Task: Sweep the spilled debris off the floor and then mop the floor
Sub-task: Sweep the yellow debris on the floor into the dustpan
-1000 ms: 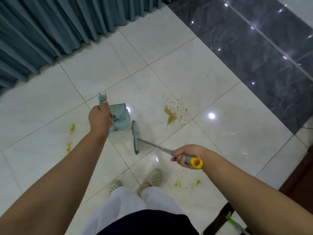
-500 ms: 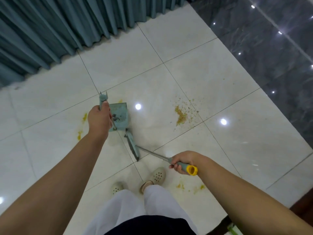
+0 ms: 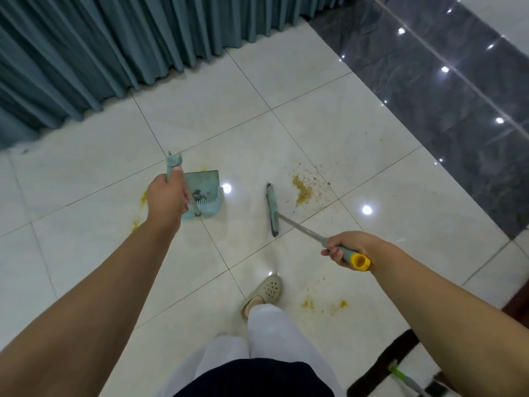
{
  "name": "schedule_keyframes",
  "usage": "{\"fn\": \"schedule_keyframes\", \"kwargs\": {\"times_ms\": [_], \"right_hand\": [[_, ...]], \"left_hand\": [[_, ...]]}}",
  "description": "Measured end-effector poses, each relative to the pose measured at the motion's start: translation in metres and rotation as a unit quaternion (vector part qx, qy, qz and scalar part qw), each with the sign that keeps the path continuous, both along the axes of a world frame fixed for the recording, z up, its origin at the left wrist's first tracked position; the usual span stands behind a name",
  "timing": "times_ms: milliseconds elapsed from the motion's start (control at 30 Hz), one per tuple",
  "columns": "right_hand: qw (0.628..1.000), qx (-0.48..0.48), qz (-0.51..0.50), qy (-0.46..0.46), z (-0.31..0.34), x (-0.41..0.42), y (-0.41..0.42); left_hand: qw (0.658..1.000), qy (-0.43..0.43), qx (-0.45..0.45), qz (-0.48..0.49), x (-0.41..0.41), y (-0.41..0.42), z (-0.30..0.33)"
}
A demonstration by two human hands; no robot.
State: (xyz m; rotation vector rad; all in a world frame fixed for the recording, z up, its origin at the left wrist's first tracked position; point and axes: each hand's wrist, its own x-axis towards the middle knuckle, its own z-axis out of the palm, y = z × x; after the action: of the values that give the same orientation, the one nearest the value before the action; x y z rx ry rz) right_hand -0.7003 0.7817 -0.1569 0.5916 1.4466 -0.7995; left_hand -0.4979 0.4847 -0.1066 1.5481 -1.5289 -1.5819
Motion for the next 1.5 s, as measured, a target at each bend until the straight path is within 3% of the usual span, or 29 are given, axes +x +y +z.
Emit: {"fn": "schedule_keyframes", "kwargs": {"times_ms": [367,600,867,1100,1267,1500], "right_hand": [[0.993,-0.02,0.087,-0.073,0.015,0.181,0.0],[0.988,-0.008,0.124,-0.097,-0.001,0.249,0.012],[0.993,0.034,0.111,-0.022,-0.015,0.213,0.044],[0.995,0.014,0.093,0.039,-0.023,0.166,0.056],[0.995,-0.008,0.094,0.018,-0.014,0.158,0.086],[0.986,-0.039,0.128,-0.1,-0.017,0.192,0.11]], "left_hand": [[0.999,0.028,-0.001,-0.046,0.131,0.024,0.016],[0.999,0.016,-0.004,-0.052,0.182,0.041,0.014],[0.999,-0.014,-0.009,-0.051,0.187,0.061,0.01],[0.999,-0.028,0.005,-0.026,0.185,0.085,0.006],[1.0,-0.011,0.001,-0.009,0.178,0.117,0.003],[1.0,0.002,-0.013,0.019,0.185,0.153,0.007]]}}
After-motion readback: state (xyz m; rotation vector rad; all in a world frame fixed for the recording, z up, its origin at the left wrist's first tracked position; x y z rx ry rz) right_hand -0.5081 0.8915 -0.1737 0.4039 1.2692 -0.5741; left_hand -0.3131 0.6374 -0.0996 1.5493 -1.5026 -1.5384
